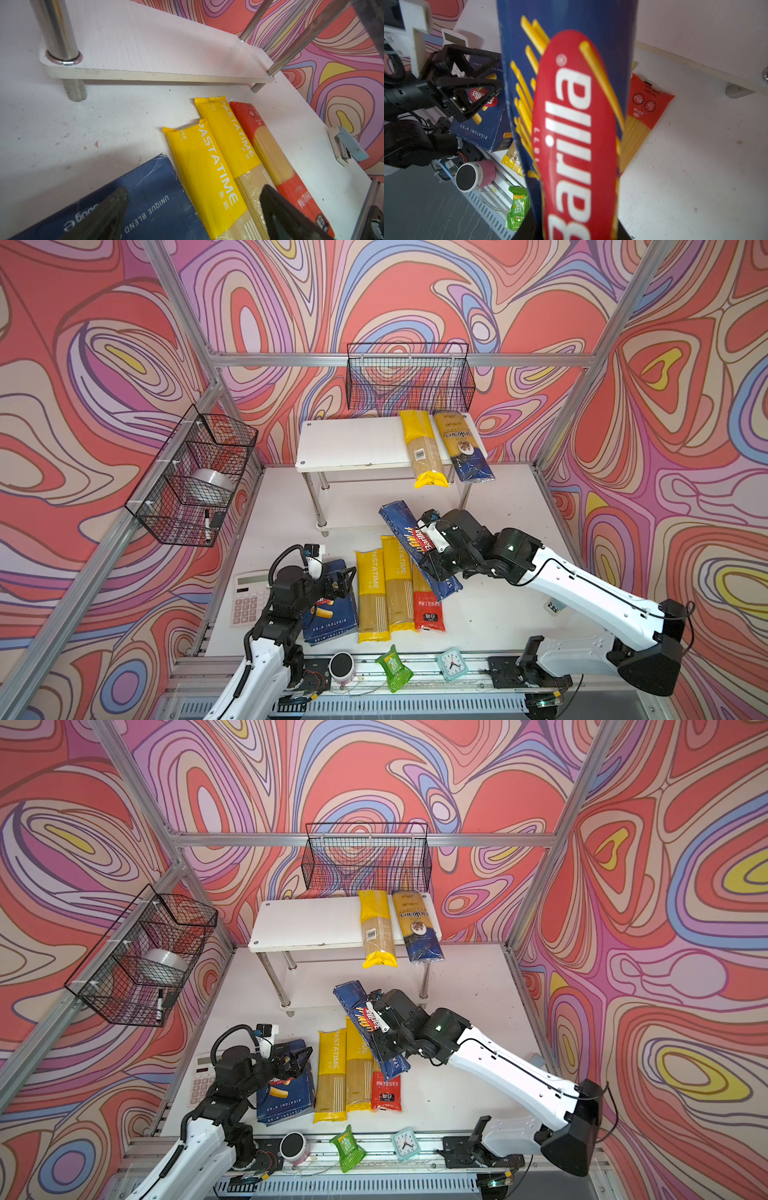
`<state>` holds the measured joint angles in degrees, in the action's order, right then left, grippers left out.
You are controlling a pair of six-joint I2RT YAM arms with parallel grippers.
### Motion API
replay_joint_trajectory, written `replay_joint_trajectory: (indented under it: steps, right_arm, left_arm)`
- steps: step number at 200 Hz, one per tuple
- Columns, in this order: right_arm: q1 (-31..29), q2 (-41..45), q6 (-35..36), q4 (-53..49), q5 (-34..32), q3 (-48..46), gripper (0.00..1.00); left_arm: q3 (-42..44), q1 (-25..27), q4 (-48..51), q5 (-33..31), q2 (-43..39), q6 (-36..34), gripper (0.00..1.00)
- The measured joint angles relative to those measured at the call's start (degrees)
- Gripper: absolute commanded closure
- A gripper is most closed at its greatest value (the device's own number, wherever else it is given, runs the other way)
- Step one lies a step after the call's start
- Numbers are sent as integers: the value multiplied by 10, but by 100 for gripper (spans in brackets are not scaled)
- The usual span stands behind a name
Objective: Place and organize the pasta boxes and bags onto the shelf
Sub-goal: 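Lift the Barilla box and carry it to the shelf top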
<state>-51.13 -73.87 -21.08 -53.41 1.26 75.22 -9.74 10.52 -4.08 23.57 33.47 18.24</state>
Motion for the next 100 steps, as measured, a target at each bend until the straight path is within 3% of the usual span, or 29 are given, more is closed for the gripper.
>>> replay_joint_trajectory:
  steps: [100]
  right_arm:
    - [0, -71, 24, -54, -1, 168, 75]
  left_arm:
    - [0, 0, 0, 0, -1, 0, 0]
